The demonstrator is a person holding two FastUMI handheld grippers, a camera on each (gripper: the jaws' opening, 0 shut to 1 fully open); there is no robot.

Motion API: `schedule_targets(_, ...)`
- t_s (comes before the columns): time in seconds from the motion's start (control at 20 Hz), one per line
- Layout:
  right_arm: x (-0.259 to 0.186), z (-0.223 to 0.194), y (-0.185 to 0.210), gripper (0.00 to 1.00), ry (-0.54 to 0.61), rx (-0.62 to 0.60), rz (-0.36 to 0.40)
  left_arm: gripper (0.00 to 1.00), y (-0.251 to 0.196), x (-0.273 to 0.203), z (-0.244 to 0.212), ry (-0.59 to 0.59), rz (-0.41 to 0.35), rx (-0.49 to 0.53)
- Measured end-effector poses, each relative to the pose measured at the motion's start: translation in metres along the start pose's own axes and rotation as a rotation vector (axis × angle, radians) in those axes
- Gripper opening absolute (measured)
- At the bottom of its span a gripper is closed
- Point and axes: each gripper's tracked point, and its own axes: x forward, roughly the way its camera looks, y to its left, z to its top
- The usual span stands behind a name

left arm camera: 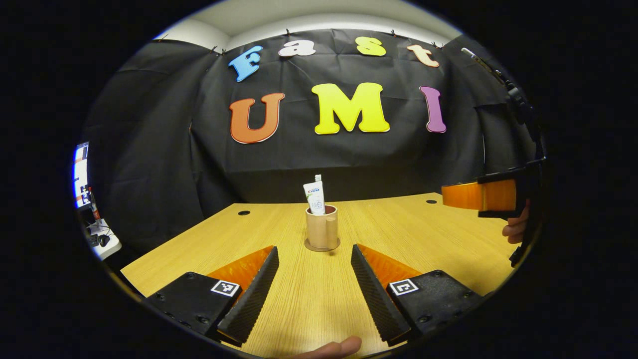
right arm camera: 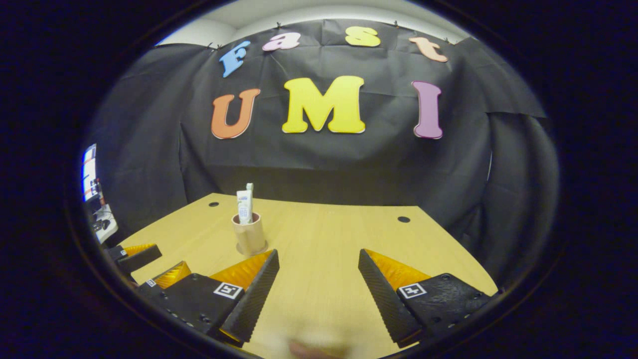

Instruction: Put the toothbrush and toothpaste on the desktop into the cup, then pick up the cup and place it on the coaster on the desktop.

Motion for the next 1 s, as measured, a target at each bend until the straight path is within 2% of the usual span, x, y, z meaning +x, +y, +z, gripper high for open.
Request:
schedule_targets(0.15,-0.025,0.001,-0.019,0.97,-0.075,0.008,-0.039,0.93,-0.002,-0.007,0.011,-0.016,0.005,-0.020)
schedule_targets(0.4,-0.053,-0.001,-0.030,0.97,-0.125,-0.032,-0.055,0.93,0.008,-0.032,0.038,-0.089,0.046,-0.031)
schedule_targets(1.0,-0.104,-0.016,-0.007,0.98,-0.151,-0.046,-0.032,0.93,-0.004,-0.066,0.038,-0.095,0.001,-0.050)
